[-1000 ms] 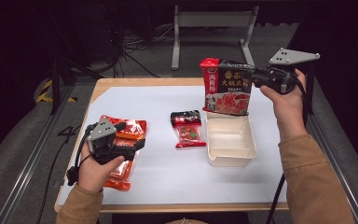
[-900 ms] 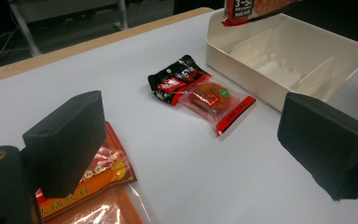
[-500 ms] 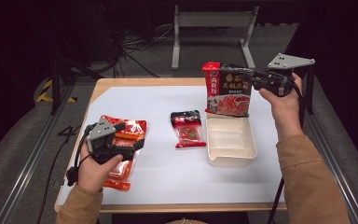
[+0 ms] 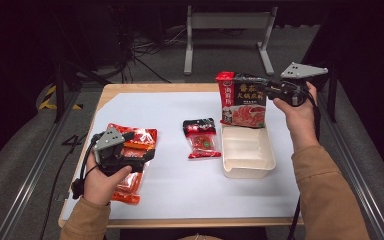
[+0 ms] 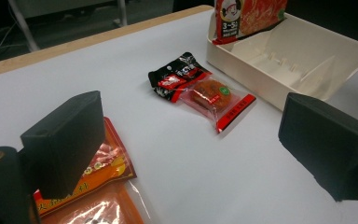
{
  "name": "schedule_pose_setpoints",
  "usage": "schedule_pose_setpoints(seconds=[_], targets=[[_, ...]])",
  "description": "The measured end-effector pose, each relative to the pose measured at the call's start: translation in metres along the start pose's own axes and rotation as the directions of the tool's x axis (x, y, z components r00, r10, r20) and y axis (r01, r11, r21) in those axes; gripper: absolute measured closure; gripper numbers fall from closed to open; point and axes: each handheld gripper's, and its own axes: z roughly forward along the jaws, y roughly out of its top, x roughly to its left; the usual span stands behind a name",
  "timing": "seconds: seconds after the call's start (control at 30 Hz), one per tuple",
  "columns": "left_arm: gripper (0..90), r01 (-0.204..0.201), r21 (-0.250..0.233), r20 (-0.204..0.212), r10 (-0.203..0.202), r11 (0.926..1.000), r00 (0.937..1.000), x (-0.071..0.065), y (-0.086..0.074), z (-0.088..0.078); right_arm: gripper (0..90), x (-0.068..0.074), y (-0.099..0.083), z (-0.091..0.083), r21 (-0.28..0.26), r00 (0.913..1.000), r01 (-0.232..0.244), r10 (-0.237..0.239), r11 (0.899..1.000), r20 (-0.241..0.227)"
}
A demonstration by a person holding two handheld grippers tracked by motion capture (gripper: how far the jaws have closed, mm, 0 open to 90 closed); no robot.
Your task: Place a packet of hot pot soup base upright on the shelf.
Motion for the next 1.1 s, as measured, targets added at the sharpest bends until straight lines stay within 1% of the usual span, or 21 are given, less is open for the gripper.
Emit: schedule_pose_setpoints(seconds=[0.13, 0.17, 0.23, 0.33, 0.37, 0.47, 0.5, 0.63, 0.67, 0.73, 0.8, 0.87, 0.9, 0.93, 0.97, 1.0, 1.03, 1.1], targets=[[8.1, -0.006, 0.002, 0.0, 0.006, 1.0, 1.0, 0.0, -0.001, 0.0, 77.9, 0.0, -0.003, 0.002, 0.004, 1.0, -0.006, 0.006, 1.0, 0.0], [8.0, -0.001, 0.001, 0.001, 0.001, 1.0, 1.0, 0.0, -0.001, 0.0, 77.7, 0.0, -0.004, 0.003, 0.006, 1.0, -0.009, 0.009, 1.0, 0.0], [8.0, -0.008, 0.002, 0.0, 0.008, 1.0, 1.0, 0.001, -0.001, 0.0, 77.6, -0.001, -0.005, 0.003, 0.005, 0.9999, -0.011, 0.011, 1.0, -0.001], [7.8, 0.0, 0.0, 0.0, 0.0, 1.0, 1.0, 0.0, -0.001, 0.001, 77.0, -0.001, -0.008, 0.003, 0.008, 0.9998, -0.019, 0.019, 1.0, 0.001], [7.6, -0.007, 0.004, -0.002, 0.007, 1.0, 1.0, 0.0, -0.001, 0.0, 76.7, -0.001, -0.01, 0.004, 0.01, 0.9998, -0.019, 0.019, 1.0, -0.002], [7.4, -0.009, 0.01, -0.001, 0.009, 0.9999, 1.0, 0.0, -0.001, 0.002, 76.1, 0.001, -0.014, 0.006, 0.021, 0.9997, -0.024, 0.024, 0.999, -0.005], [7.3, -0.001, 0.011, 0.001, 0.001, 0.9999, 1.0, 0.0, -0.002, 0.002, 76.0, 0.001, -0.016, 0.007, 0.019, 0.9996, -0.028, 0.029, 0.999, -0.006], [7.1, -0.002, 0.016, 0.0, 0.002, 0.9999, 1.0, 0.0, -0.002, 0.002, 75.2, 0.002, -0.02, 0.007, 0.013, 0.9991, -0.04, 0.04, 0.999, -0.01], [7.0, -0.003, 0.017, 0.0, 0.003, 0.9999, 1.0, 0.0, -0.002, 0.003, 75.0, 0.002, -0.021, 0.008, 0.016, 0.9991, -0.042, 0.042, 0.999, -0.011], [6.9, -0.007, 0.019, 0.0, 0.007, 0.9998, 1.0, 0.0, -0.002, 0.003, 74.4, 0.003, -0.025, 0.01, 0.037, 0.9988, -0.047, 0.048, 0.998, -0.014], [6.4, -0.001, 0.023, 0.001, 0.001, 0.9997, 1.0, 0.0, -0.003, 0.003, 74.0, 0.004, -0.031, 0.013, 0.051, 0.9985, -0.051, 0.052, 0.997, -0.016], [5.7, 0.0, 0.025, -0.002, 0.0, 0.9997, 1.0, 0.001, -0.003, 0.003, 73.6, 0.005, -0.037, 0.015, 0.045, 0.9975, -0.067, 0.068, 0.997, -0.016], [5.5, 0.0, 0.025, -0.002, 0.0, 0.9997, 1.0, 0.001, -0.003, 0.003, 73.6, 0.005, -0.037, 0.015, 0.045, 0.9975, -0.067, 0.068, 0.997, -0.016], [5.3, 0.009, 0.022, -0.003, -0.009, 0.9997, 1.0, 0.001, -0.003, 0.003, 73.3, 0.004, -0.041, 0.013, 0.028, 0.9956, -0.093, 0.093, 0.995, -0.011], [6.0, 0.009, 0.022, -0.003, -0.009, 0.9997, 1.0, 0.001, -0.003, 0.003, 73.3, 0.003, -0.043, 0.013, 0.022, 0.9946, -0.103, 0.103, 0.994, -0.011], [6.0, 0.02, 0.025, 0.009, -0.02, 0.9995, 0.9998, 0.001, -0.003, 0.004, 73.3, 0.003, -0.043, 0.013, 0.022, 0.9946, -0.103, 0.103, 0.994, -0.011], [6.2, 0.031, 0.031, 0.011, -0.032, 0.999, 0.9994, 0.002, -0.003, 0.004, 73.3, 0.003, -0.044, 0.012, 0.019, 0.9946, -0.103, 0.103, 0.994, -0.01], [5.4, 0.037, 0.023, 0.002, -0.037, 0.9991, 0.9993, 0.002, -0.004, 0.003, 73.4, 0.003, -0.047, 0.011, 0.018, 0.9941, -0.108, 0.108, 0.994, -0.007]])
